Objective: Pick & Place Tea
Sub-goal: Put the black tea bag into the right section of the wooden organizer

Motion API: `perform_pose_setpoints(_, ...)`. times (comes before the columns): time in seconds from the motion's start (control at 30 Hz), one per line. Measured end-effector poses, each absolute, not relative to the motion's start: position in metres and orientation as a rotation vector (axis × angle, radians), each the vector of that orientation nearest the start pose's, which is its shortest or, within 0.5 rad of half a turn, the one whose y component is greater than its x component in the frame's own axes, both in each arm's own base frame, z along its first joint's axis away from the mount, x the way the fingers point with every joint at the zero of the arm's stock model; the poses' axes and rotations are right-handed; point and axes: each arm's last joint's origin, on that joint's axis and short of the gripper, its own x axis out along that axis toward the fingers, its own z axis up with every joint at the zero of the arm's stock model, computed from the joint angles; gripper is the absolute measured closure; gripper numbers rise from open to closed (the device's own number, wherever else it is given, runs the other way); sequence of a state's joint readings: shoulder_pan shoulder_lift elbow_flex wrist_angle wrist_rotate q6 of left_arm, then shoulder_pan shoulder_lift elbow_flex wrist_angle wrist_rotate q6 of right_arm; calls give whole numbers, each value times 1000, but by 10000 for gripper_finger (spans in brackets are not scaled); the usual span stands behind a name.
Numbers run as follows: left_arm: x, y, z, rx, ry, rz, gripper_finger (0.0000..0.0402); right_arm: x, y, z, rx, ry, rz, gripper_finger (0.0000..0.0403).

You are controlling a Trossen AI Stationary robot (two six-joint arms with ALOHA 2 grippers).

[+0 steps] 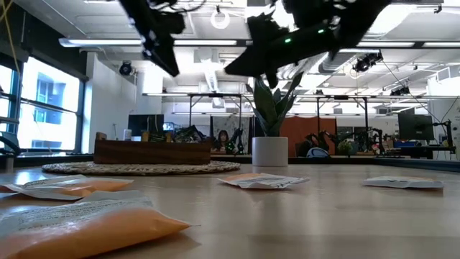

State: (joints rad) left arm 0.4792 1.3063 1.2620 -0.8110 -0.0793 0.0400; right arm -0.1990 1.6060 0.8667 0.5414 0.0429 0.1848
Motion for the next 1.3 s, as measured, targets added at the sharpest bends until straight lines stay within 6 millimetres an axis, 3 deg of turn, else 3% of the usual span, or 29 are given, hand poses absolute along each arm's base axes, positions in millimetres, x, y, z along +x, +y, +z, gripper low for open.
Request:
perform_pose_setpoints(0.23, 197, 75, 291, -118, 656, 426, 293, 398, -79, 206, 217, 315, -410, 398)
perform_pose_setpoints(0.37, 179, 60, 272, -113, 568, 408, 293, 433, -87, 198, 195, 368, -456, 397)
perform_pose_setpoints(0.5, 165, 54, 265, -131, 529, 423, 293, 457, -93, 184, 187, 467, -521, 400)
perform_pose_setpoints(0.8, 157, 52, 260, -133, 535, 426, 293, 474, -101, 170, 239, 626, -677, 400)
perform_pose_setpoints(1.3, 157, 52, 260, -137, 529, 409, 293, 472, -112, 165, 320, 605, -736, 402)
